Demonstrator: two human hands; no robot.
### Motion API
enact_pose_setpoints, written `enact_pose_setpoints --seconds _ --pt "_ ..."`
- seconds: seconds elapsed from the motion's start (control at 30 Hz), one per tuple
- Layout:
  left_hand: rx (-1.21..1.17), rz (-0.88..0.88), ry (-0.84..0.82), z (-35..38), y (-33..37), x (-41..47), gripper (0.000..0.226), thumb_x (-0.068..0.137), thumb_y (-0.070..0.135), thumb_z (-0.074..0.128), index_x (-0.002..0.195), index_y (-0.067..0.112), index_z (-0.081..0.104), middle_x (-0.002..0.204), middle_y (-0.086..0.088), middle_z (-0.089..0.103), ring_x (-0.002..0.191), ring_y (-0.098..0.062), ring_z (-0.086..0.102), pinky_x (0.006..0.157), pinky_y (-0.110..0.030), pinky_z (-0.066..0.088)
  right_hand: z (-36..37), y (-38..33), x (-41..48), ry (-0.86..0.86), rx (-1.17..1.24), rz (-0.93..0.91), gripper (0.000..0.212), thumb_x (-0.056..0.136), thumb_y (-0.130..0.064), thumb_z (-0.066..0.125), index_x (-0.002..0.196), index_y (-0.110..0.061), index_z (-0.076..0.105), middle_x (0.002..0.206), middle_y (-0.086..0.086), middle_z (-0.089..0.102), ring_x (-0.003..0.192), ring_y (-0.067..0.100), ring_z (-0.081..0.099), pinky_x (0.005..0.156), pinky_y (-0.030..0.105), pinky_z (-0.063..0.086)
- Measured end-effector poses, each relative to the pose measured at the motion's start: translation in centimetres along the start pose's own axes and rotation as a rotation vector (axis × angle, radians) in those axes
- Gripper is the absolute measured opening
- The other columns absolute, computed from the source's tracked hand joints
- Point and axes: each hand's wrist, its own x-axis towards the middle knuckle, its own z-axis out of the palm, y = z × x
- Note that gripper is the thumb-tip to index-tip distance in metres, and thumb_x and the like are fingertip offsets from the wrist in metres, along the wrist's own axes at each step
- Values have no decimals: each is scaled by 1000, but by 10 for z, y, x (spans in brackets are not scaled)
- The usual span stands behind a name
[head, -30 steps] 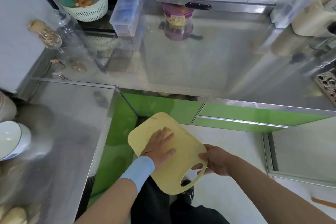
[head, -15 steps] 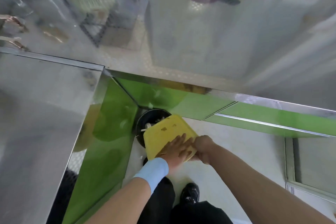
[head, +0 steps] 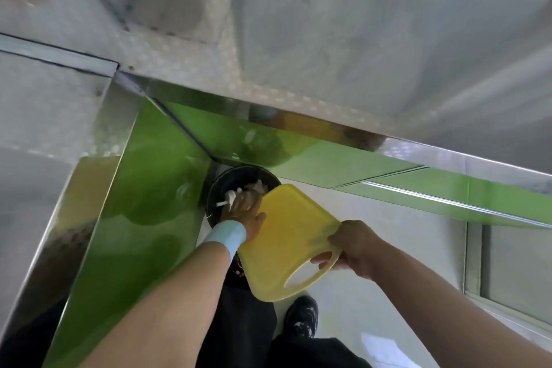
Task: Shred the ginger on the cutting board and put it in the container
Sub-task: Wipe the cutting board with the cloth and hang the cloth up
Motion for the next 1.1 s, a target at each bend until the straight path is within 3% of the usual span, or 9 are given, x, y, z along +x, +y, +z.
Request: enact_pose_setpoints --seconds 0.07,0.17,0.27,0.47,0.57,0.67,0.8,0.97,1.1 --pt "-109 1 79 -3 -6 -3 57 104 44 17 156 27 -1 163 0 -6 149 -22 -3 120 -41 6 5 -1 1 12 -16 15 36 95 13 26 124 10 47 98 31 63 59 36 64 48 36 56" --pt "-378 269 56 -3 17 -40 53 105 40 24 155 34 6 162 11 -5 149 -12 -2 120 -36 6 23 -11 -1 29 -45 14 24 98 10 25 109 10 46 89 30 62 54 36 66 45 39 58" --pt "-370 379 21 7 33 -67 54 105 41 22 153 38 0 161 11 -13 148 -9 -10 120 -39 0 36 -21 -7 7 -40 3 26 98 9 25 105 9 50 85 31 64 53 37 65 50 43 60" --pt "-232 -5 -80 2 -31 -20 57 104 47 16 154 31 -8 161 4 -13 148 -22 -9 120 -41 4 4 -21 -26 -14 -103 -45 28 98 10 33 117 6 53 102 34 69 68 40 71 53 39 59" --pt "-182 -203 49 -2 -54 -9 61 102 47 13 156 23 -1 163 -3 -3 149 -25 -1 120 -43 8 -9 -16 -31 24 -144 -64 29 98 8 35 118 3 55 98 31 71 75 45 72 57 41 60" --pt "-379 64 201 -17 -18 -40 55 105 42 20 156 26 6 163 2 0 149 -18 5 120 -36 11 0 -16 -32 16 -151 -56 30 98 7 33 121 3 53 99 32 70 69 41 72 57 41 60" --pt "-325 374 148 -18 27 -75 58 103 47 25 153 39 -3 161 11 -14 148 -10 -8 120 -35 3 21 -24 -35 -22 -180 -108 31 98 5 31 121 2 53 96 31 71 67 40 72 54 39 59" --pt "-160 -212 -14 -15 -43 -59 68 100 56 20 154 25 -8 163 -4 -5 149 -28 -1 118 -48 12 7 -20 -57 -23 -261 -148 33 98 4 33 117 -4 58 91 23 75 70 38 73 57 40 60" --pt "-426 -60 282 -40 -32 -108 57 104 39 29 155 24 11 160 -4 21 144 -26 25 115 -42 27 -1 -18 -91 -35 -371 -156 34 99 2 34 118 -11 59 93 18 75 74 36 75 60 40 61"
